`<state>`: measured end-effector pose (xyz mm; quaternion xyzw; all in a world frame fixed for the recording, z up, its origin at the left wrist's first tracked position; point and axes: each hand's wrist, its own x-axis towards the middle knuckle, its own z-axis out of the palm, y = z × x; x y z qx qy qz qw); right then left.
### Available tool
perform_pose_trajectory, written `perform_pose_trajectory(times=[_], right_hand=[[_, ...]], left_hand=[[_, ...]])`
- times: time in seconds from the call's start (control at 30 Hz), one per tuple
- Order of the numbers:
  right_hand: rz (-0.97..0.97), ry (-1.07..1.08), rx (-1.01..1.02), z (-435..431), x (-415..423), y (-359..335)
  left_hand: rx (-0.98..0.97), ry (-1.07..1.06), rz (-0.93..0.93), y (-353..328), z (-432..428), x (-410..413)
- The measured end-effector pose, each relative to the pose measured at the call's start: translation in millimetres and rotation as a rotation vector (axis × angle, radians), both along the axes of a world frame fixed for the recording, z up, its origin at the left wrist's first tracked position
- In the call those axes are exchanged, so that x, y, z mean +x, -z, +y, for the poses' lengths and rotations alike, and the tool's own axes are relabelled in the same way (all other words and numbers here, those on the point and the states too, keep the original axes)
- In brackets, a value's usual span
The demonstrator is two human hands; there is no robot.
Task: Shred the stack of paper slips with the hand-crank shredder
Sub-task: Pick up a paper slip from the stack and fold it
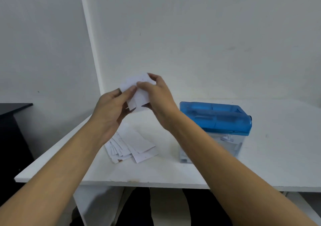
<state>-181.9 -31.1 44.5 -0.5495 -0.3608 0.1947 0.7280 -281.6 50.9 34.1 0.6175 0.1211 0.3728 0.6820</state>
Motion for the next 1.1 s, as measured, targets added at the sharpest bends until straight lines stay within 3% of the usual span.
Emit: perform_pose_trajectory(times=[0.27, 0.6, 0.83, 1.1], right_hand=[[-0.270, 0.182, -0.219, -70.1, 44.9, -45.2], [-0.655, 0.418, -0.628, -137.5, 111.2, -38.0], [-0.705, 0.397, -0.592, -141.5, 117.5, 0.5], [-0.713, 0.419, -0.566, -144.5, 115.3, 9.0]], left_hand=[[0.360, -0.027, 0.088, -44.1, -35.1, 50.3], [0.544, 0.031, 0.224, -26.8, -71.4, 119.7], [0.751, 0.047, 0.409, -2.3, -66.8, 115.2], [0.767, -0.004, 0.382, 4.5, -64.4, 112.2]])
